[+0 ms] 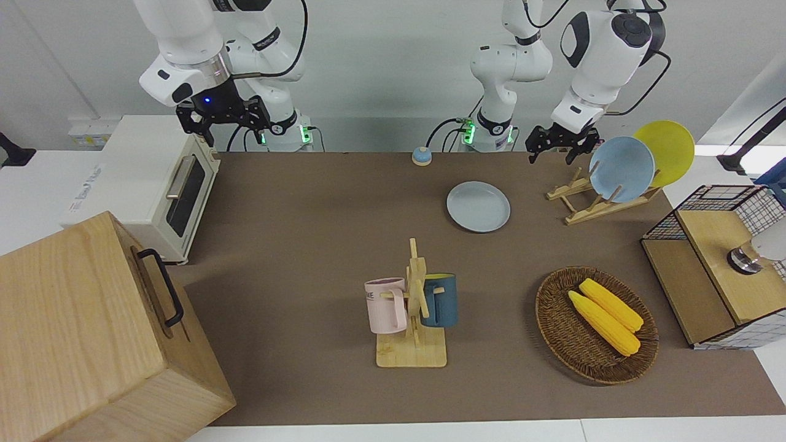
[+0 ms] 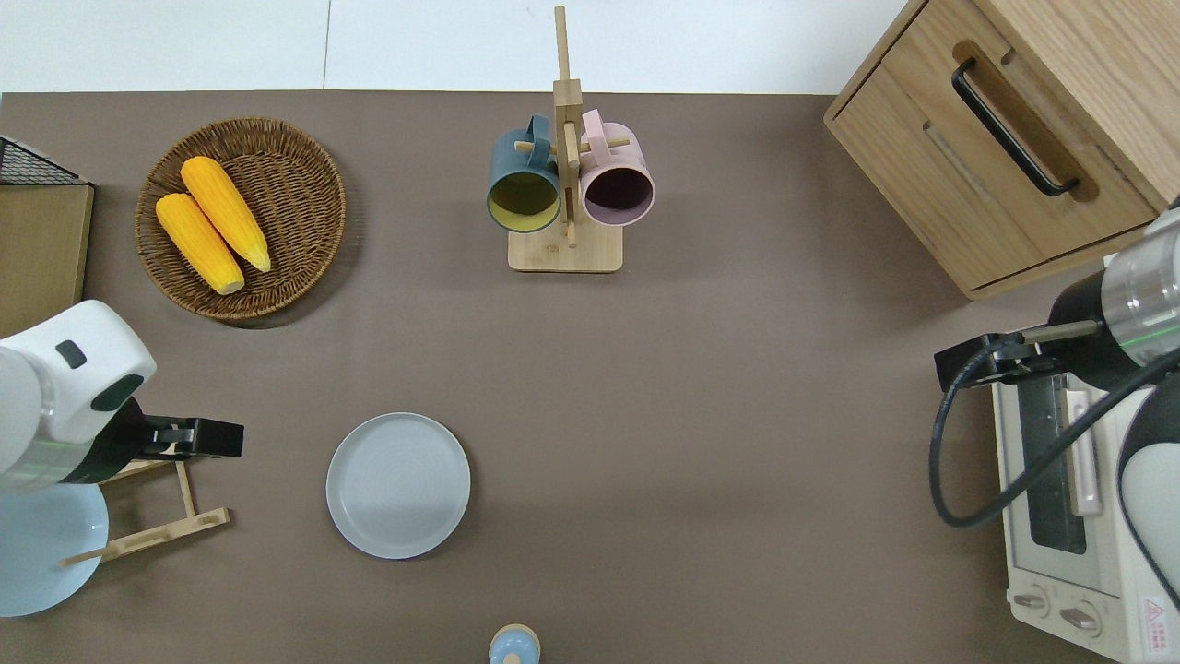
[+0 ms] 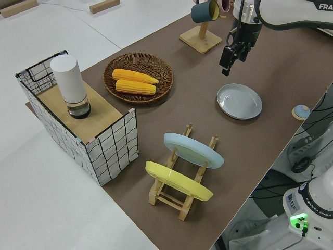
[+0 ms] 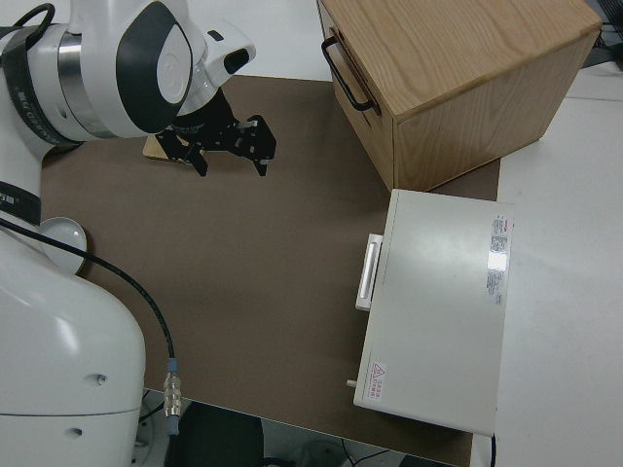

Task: Pick gray plate from table and place it on lower plate rack with left arm
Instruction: 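Move the left gripper to the near rim of the gray plate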

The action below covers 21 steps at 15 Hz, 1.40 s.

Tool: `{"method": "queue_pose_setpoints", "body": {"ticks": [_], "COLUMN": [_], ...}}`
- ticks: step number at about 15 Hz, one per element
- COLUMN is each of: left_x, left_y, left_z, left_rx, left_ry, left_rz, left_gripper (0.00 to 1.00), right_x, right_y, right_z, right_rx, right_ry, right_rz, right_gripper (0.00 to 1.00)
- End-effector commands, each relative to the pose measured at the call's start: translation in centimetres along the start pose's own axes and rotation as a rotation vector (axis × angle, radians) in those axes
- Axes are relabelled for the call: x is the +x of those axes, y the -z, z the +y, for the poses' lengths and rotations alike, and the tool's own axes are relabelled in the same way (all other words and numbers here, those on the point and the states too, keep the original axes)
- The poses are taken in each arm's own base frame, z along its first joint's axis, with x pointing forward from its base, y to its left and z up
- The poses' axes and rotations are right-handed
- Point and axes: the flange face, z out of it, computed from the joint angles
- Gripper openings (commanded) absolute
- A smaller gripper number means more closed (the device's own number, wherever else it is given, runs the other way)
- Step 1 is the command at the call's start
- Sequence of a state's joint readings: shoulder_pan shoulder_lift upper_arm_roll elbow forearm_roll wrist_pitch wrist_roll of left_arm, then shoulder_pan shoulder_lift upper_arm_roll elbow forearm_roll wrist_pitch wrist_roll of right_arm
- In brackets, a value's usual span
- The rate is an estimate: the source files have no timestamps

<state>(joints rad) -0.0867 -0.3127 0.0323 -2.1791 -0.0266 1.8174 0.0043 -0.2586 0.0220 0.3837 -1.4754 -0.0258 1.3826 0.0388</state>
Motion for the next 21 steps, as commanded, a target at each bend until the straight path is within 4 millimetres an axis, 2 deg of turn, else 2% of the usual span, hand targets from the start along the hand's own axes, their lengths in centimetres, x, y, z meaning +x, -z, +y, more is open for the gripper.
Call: {"method": "queue_pose_setpoints", "body": {"ticks": [1, 6, 10, 15, 21], "left_x": [-1.6, -2.1, -2.4, -1.8, -2.0], "left_y": [-3.1, -9.4, -13.0, -15.8, -19.0], "left_z": [0.7, 2.1, 2.2, 2.1, 3.1], "left_rx": [-0.008, 0.003, -0.008, -0.006, -0.003], "left_ry": [0.009, 0.043, 0.052, 0.051, 0.03], "left_rz": [0.041, 0.097, 0.11, 0.073, 0.057], "left_gripper": [0.99, 0.99, 0.99, 0.99, 0.99], "right_x": [-0.3, -0.2, -0.2, -0.2, -0.2], "right_y": [0.4, 0.3, 0.3, 0.3, 0.3], "right_z": [0.3, 0.2, 0.2, 0.3, 0.3], "right_rx": [-0.007, -0.006, -0.006, -0.006, -0.006], "right_ry": [-0.017, -0.016, -0.016, -0.017, -0.017], "right_rz": [0.0, -0.002, -0.002, -0.002, -0.002], "right_gripper": [0.983, 0.983, 0.983, 0.983, 0.983]}}
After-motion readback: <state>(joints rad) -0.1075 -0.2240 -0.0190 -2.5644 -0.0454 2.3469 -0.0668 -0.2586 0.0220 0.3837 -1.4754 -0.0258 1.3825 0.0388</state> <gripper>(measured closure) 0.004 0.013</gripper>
